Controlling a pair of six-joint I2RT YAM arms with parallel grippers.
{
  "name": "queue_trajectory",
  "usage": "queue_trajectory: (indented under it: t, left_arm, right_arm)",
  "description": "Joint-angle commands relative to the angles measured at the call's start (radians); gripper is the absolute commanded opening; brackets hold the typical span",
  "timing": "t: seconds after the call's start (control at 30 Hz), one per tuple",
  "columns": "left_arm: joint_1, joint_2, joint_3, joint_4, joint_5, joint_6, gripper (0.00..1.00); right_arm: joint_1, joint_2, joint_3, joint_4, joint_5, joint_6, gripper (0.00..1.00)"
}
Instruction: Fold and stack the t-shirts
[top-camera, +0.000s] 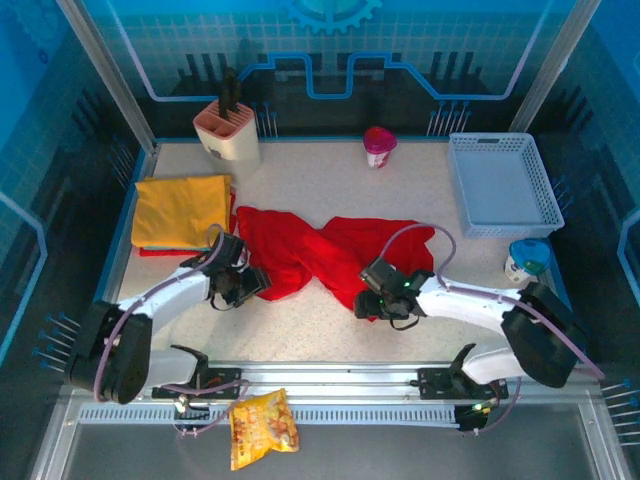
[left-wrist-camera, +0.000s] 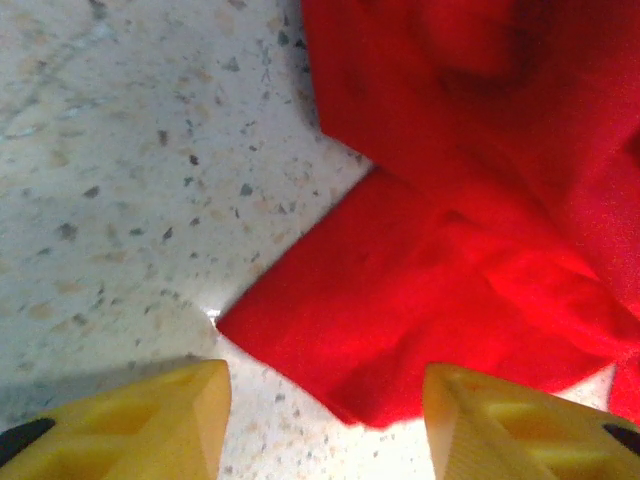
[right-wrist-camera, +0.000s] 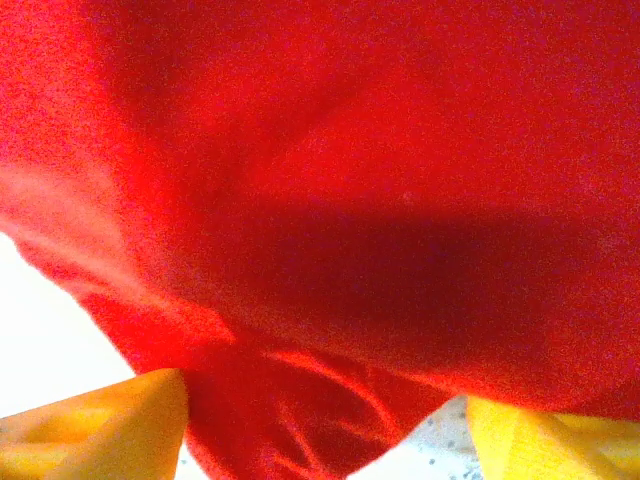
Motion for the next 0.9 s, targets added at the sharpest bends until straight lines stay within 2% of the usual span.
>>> queue_trajectory:
  t: [0.0,0.17,0.43,0.53,0.57,0.7,0.87]
  left_arm:
    - [-0.009,0.055,-0.01,0.104,-0.007,-0.018,0.49]
    - [-0.009,0.106,-0.004,0.134,-0.031,-0.006,0.4]
    - [-0.009,0.136,-0.005,0.185,-0.077,-0.012,0.13]
    - [-0.009,0.111,0.021,0.171,-0.082,-0.004,0.0]
    - [-0.009,0.096,0.037,0.149,-0.084,0.002,0.0]
    - [-0.012,0.01,0.104,0.048,-0.077,0.025,0.0]
    - [-0.015,-0.184,0.196,-0.084,-0.074,0.053,0.0]
  right_arm:
    - [0.024,0.043,0.032,0.005,0.05,0.017,0.67]
    - [0.032,0.05,0.002,0.024,0.053,0.039,0.58]
    - [0.033,-0.016,-0.022,0.001,0.083,0.037,0.16]
    - [0.032,-0.068,-0.014,-0.04,0.111,0.025,0.04]
    - [0.032,-0.099,-0.007,-0.067,0.131,0.02,0.01]
    - [0.026,-0.23,0.011,-0.141,0.202,-0.025,0.0]
    - [-0.017,-0.471,0.04,-0.165,0.251,-0.137,0.0]
